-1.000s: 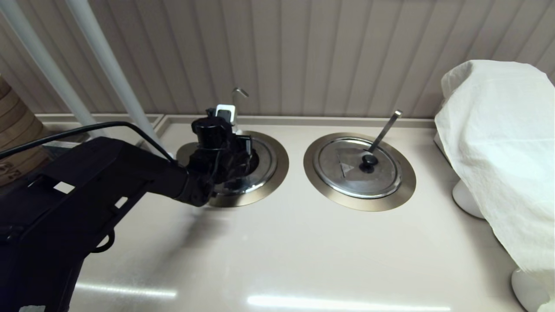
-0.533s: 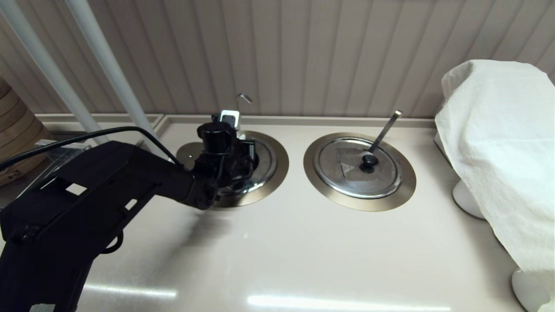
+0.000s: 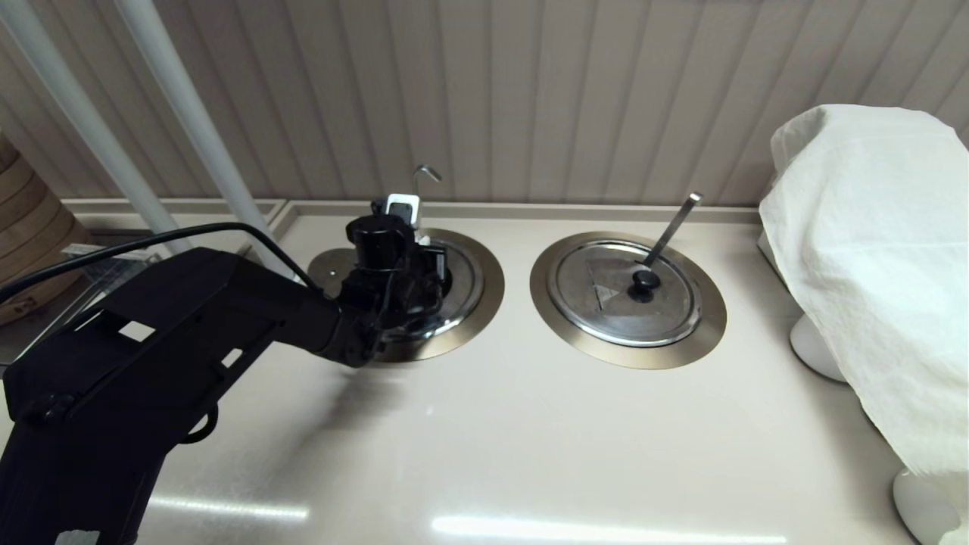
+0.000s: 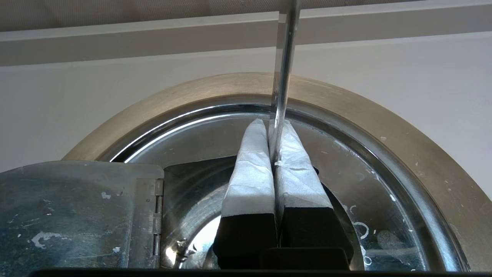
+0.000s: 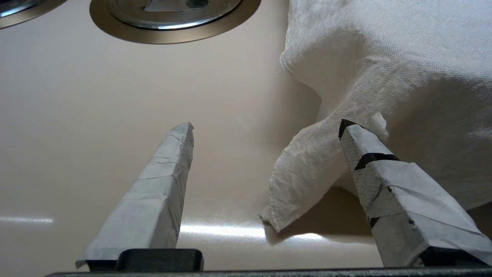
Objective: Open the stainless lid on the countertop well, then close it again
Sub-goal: Stir with a spoon
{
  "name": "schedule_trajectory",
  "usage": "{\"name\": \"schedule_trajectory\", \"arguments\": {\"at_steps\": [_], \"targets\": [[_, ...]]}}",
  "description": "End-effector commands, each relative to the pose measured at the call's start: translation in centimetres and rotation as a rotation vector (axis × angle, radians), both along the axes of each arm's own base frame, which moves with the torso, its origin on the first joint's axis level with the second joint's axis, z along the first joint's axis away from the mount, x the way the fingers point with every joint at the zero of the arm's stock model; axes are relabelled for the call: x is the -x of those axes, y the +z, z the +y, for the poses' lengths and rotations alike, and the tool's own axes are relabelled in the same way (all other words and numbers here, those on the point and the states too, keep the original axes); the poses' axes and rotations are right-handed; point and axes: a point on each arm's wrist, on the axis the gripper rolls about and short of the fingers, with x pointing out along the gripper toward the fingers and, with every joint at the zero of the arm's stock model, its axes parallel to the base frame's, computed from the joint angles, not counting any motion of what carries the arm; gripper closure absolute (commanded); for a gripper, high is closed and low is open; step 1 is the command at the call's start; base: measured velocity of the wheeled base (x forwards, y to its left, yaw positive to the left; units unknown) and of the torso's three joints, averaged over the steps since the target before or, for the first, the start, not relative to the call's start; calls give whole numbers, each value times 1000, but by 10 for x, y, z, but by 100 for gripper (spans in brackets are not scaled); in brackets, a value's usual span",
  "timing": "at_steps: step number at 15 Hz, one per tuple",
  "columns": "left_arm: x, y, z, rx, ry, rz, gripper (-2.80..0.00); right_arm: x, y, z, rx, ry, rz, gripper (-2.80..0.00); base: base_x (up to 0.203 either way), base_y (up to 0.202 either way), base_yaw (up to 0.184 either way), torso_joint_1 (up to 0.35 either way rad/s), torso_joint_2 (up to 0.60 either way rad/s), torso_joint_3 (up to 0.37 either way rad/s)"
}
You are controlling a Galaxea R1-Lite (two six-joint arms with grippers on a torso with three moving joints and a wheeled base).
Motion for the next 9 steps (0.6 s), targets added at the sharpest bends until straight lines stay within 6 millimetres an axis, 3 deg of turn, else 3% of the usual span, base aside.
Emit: {"name": "schedule_trajectory", "arguments": {"at_steps": [1, 9], "targets": [[0, -1, 0, 0, 2, -2, 0, 0, 0, 0, 0, 1, 1, -280, 0, 0, 0, 0, 0, 0], [-1, -2, 0, 1, 0, 0, 0, 0, 0, 0, 0, 0, 0, -280, 0, 0, 0, 0, 0, 0]]}}
